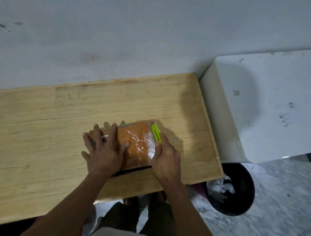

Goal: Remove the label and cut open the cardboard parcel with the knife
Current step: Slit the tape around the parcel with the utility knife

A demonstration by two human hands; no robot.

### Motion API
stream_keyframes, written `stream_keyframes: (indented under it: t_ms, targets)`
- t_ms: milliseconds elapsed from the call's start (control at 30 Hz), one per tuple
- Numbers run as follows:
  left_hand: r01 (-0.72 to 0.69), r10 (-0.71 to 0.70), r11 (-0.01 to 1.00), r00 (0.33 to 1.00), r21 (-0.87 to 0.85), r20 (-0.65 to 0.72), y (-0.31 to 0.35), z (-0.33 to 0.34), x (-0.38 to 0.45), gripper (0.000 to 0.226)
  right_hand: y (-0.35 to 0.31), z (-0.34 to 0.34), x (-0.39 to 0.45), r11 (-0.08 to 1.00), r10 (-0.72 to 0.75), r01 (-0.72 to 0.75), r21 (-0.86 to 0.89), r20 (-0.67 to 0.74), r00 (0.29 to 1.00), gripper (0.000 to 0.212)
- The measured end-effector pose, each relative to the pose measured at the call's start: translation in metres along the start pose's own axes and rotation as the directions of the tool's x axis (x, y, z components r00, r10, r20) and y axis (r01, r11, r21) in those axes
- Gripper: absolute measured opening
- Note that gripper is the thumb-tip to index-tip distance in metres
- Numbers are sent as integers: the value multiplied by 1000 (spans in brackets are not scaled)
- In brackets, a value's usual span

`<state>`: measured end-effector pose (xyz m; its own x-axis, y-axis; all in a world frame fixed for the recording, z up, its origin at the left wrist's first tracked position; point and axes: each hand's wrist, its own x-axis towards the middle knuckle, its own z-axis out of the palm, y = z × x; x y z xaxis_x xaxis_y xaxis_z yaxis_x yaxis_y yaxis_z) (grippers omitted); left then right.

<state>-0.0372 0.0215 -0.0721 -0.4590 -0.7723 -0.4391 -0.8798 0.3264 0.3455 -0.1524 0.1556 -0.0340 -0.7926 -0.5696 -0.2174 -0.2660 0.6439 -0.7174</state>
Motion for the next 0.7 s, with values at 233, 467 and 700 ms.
stream_keyframes:
  t_ms: [233, 467, 700]
  targets:
    - [17, -17, 1000, 1000, 5, -4, 3, -2, -2, 76, -1, -5, 1, 1000, 1, -2, 22, 30, 1000, 45]
    - [21, -21, 1000, 1000, -3, 7, 5, -3, -1, 76, -5, -9, 3, 1000, 12, -13, 19, 66, 998, 46]
    - [14, -14, 1000, 1000, -17, -3, 7, -3, -3, 76, -7, -9, 2, 987, 37, -19, -159, 109, 993, 47]
